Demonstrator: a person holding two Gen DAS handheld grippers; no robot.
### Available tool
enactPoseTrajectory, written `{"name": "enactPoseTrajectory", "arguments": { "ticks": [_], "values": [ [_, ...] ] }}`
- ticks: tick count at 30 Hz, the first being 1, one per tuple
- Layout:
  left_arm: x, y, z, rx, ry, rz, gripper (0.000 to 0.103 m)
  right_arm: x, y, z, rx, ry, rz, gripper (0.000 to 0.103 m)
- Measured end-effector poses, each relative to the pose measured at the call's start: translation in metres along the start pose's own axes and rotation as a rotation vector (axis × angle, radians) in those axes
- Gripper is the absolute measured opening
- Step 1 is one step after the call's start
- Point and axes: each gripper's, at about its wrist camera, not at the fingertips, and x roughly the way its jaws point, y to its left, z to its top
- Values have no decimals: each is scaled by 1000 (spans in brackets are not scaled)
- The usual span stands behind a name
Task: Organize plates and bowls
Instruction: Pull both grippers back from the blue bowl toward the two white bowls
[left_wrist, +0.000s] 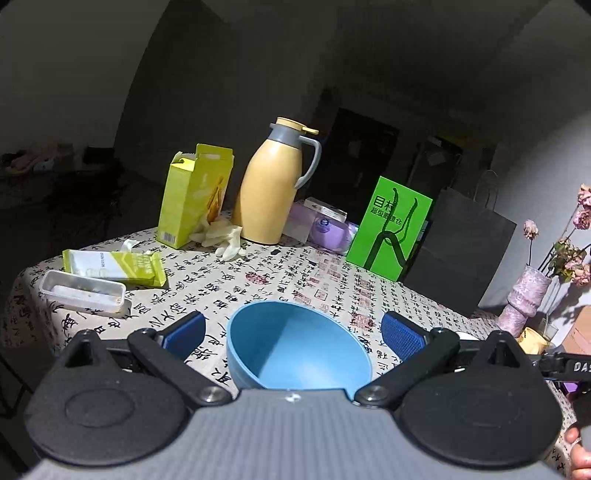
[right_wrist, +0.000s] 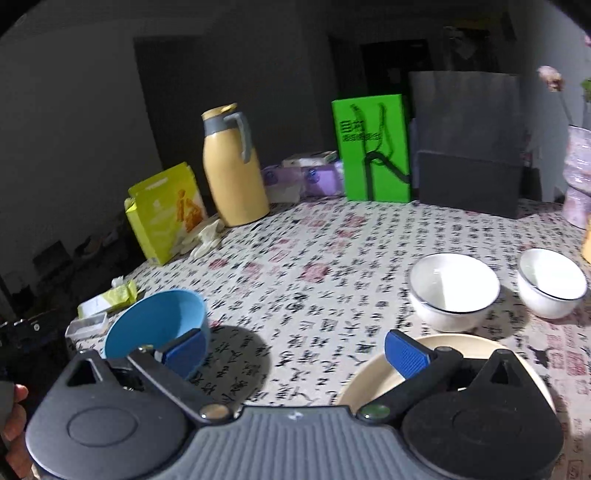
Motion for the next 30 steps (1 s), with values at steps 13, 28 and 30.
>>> {"name": "enactPoseTrajectory", "arguments": {
  "ticks": [13, 28, 30],
  "values": [
    [-1, -23, -4, 50, 3, -34, 103, -29, -60, -24, 96, -30, -71, 103],
    [11, -68, -14, 118, 37, -112, 103, -54, -114, -37, 211, -82, -102, 103],
    [14, -75, -15, 128, 42, -122, 103, -57, -122, -39, 222, -85, -109, 103]
  ]
}}
